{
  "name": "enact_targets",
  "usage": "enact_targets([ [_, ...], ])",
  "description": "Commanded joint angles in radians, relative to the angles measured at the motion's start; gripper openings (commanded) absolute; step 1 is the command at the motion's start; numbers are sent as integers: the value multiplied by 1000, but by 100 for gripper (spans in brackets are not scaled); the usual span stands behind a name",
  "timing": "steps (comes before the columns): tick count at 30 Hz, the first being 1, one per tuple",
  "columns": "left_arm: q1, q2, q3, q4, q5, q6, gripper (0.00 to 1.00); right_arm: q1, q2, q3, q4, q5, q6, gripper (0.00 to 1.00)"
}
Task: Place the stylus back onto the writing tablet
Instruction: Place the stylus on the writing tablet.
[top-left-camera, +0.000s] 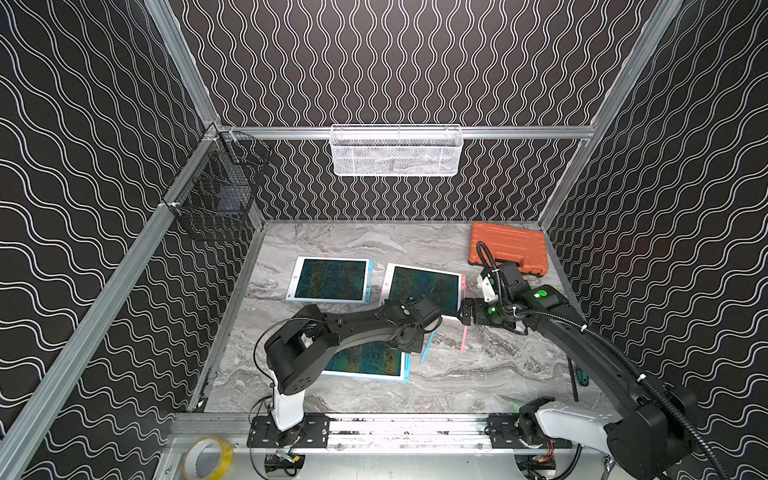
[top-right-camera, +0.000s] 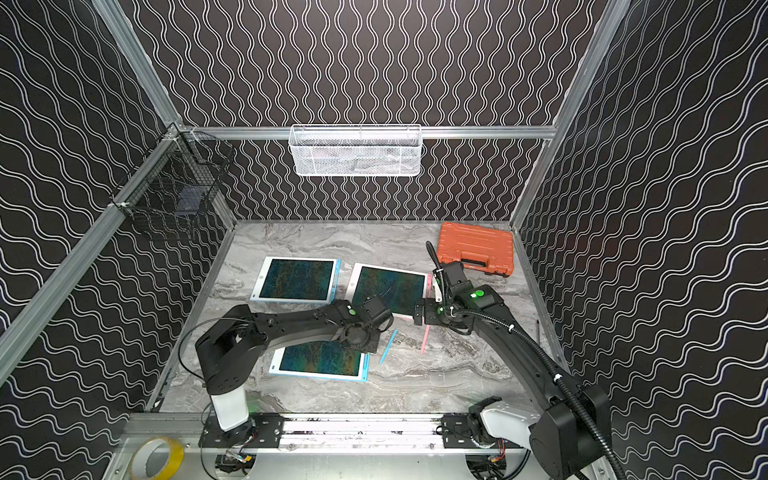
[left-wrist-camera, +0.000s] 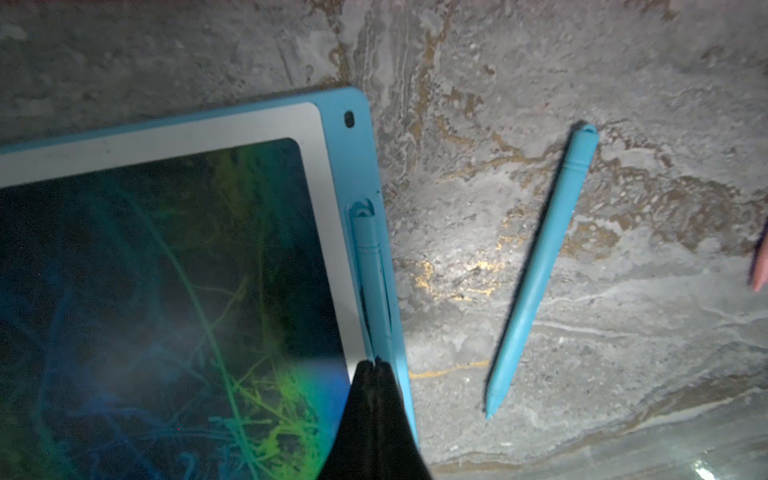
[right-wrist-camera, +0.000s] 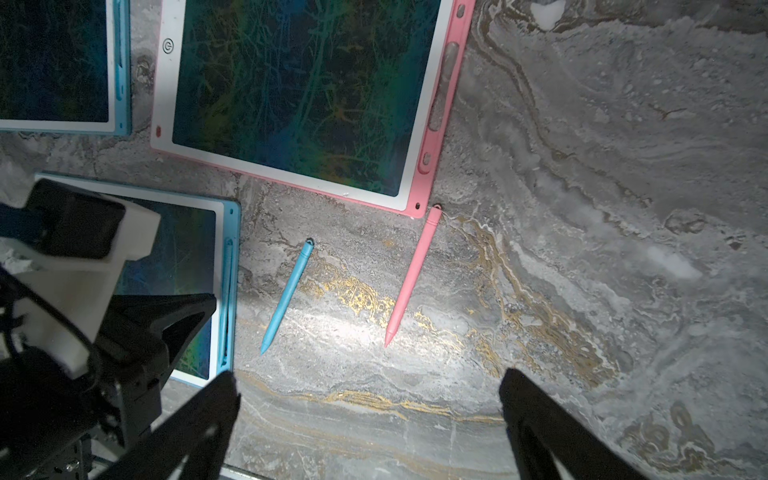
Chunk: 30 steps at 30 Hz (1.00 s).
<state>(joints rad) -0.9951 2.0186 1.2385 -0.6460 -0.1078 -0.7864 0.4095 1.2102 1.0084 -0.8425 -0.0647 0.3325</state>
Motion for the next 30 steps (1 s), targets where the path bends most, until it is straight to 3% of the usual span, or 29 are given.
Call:
enact_targets([
  [1, -2, 9, 11, 24, 4, 7, 0, 0, -3, 7, 10, 12, 15, 100],
  [19, -12, 53, 19, 11, 5, 21, 0, 0, 1, 28, 4, 38, 16, 100],
  [30, -39, 88, 43, -81, -75, 38, 0, 0, -3, 44, 1, 55, 17, 100],
])
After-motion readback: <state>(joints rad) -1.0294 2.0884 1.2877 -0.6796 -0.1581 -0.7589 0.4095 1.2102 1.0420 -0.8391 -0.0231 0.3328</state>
